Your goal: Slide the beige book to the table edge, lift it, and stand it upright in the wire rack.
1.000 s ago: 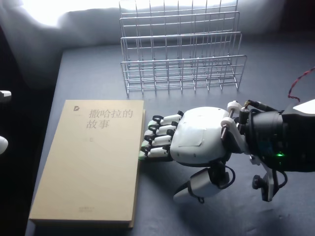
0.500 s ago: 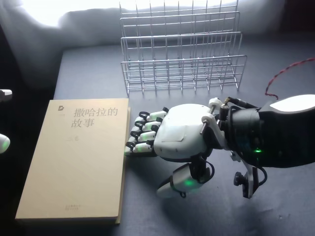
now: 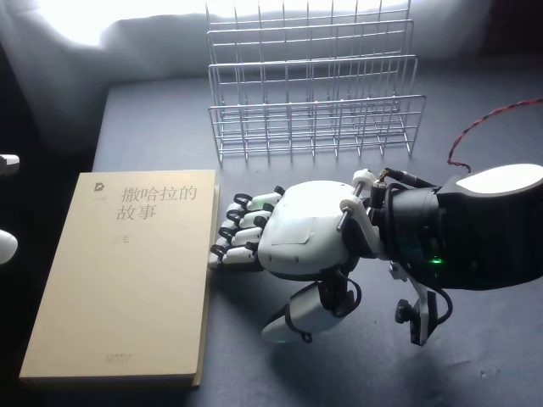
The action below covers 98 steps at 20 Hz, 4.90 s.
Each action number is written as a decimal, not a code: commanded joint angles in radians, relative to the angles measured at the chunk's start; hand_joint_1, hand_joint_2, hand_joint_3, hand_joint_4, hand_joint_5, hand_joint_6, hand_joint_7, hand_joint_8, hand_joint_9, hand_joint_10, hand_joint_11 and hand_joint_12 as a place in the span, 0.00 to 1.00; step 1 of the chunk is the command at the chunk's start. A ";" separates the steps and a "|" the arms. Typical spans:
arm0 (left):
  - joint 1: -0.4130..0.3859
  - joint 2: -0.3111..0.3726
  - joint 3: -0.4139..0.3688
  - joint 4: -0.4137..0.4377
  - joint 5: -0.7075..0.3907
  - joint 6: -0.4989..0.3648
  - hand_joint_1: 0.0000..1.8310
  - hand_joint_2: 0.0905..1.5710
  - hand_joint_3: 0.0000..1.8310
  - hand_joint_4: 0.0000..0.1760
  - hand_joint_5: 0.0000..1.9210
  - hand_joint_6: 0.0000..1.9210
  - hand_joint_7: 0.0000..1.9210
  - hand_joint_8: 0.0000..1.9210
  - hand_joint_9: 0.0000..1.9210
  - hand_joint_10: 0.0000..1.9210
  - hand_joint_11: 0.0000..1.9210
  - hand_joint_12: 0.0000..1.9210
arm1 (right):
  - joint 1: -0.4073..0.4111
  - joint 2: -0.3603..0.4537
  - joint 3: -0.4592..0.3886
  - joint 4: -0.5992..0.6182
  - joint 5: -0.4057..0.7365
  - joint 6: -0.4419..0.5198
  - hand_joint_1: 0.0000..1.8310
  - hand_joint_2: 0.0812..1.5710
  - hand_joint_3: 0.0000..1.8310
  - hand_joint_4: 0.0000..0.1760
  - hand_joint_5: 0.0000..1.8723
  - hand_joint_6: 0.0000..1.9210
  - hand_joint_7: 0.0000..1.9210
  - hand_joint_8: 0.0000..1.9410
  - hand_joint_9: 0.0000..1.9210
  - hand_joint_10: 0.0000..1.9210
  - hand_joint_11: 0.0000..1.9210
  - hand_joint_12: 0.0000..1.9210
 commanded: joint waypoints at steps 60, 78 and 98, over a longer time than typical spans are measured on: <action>0.147 -0.070 0.262 -0.029 0.417 -0.283 0.36 0.72 0.00 0.44 0.02 0.00 0.01 0.00 0.01 0.00 0.00 0.00 | 0.037 0.761 -0.307 0.156 0.502 0.079 0.11 0.74 0.00 0.00 0.08 0.00 0.10 0.00 0.09 0.00 0.00 0.13; 0.226 -0.154 0.270 0.132 0.013 -1.017 0.42 0.66 0.00 0.20 0.07 0.00 0.07 0.00 0.06 0.00 0.00 0.16 | 0.041 0.761 -0.347 0.157 0.514 0.009 0.08 0.75 0.00 0.00 0.08 0.00 0.08 0.00 0.07 0.00 0.00 0.09; 0.550 -0.320 0.344 1.002 -0.324 -2.401 0.47 0.62 0.00 0.26 0.09 0.00 0.12 0.00 0.13 0.01 0.00 0.39 | 0.041 0.757 -0.350 0.158 0.516 -0.014 0.09 0.75 0.00 0.00 0.08 0.00 0.08 0.00 0.07 0.00 0.00 0.16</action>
